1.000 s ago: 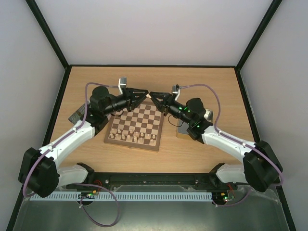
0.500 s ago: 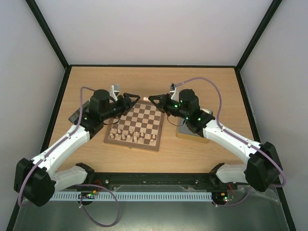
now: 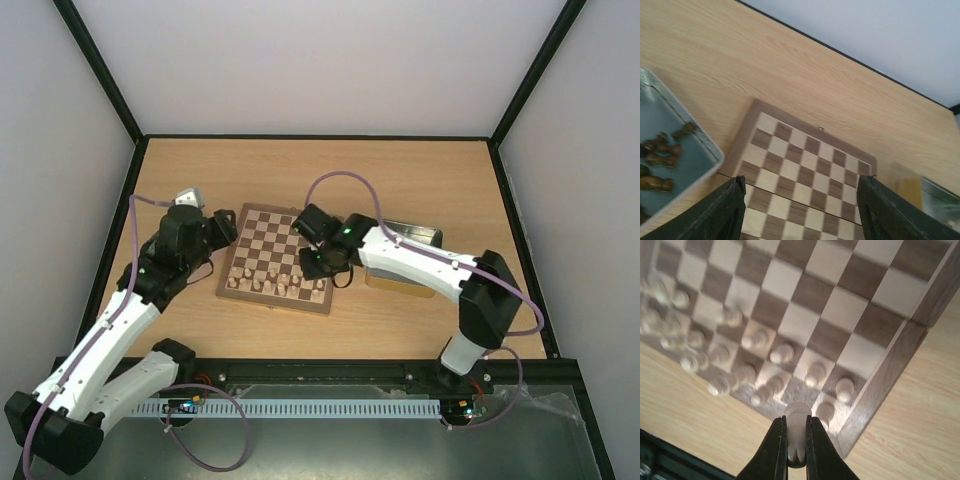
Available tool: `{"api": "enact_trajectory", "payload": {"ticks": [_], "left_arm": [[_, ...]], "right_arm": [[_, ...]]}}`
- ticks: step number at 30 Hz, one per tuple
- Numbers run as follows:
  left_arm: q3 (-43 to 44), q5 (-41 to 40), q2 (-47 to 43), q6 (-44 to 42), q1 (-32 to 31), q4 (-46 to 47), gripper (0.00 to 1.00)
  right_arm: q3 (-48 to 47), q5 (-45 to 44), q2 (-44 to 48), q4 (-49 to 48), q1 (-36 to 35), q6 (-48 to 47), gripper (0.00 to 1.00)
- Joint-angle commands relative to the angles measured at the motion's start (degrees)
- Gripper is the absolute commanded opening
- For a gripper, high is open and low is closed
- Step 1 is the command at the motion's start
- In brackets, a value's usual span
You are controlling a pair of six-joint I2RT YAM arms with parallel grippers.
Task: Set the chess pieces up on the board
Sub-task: Place the chess piece on the chessboard.
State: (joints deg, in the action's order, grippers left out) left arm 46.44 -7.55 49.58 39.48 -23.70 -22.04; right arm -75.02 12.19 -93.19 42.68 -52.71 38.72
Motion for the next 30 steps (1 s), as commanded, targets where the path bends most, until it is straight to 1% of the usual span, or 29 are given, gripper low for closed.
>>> {"api": "enact_trajectory", "payload": {"ticks": [1, 7, 14, 21, 30], "left_arm": [[0.93, -7.52, -3.08, -5.86, 0.66, -4.42, 0.64], [-0.57, -7.72, -5.00, -7.83, 0.93, -4.20, 0.64], [-1.76, -8.42, -5.64, -9.29, 1.26, -3.93, 0.64], [-1.87, -8.20, -5.31, -10.12, 1.71, -3.71, 0.64], [-2.33, -7.74, -4.79, -10.26, 2.01, -3.43, 0.65]], "right_arm": [[-5.41, -4.92, -3.66, 14.48, -3.90, -4.27, 0.02], [-8.51, -3.88, -9.84, 15.65, -7.03, -4.37, 0.02], [-12.01, -3.73, -14.64, 14.68, -8.01, -3.99, 0.02], [-12.79, -5.97, -16.95, 13.75, -7.97, -3.36, 0.02], [-11.80, -5.55, -18.10, 11.92, -7.97, -3.71, 0.07]]}}
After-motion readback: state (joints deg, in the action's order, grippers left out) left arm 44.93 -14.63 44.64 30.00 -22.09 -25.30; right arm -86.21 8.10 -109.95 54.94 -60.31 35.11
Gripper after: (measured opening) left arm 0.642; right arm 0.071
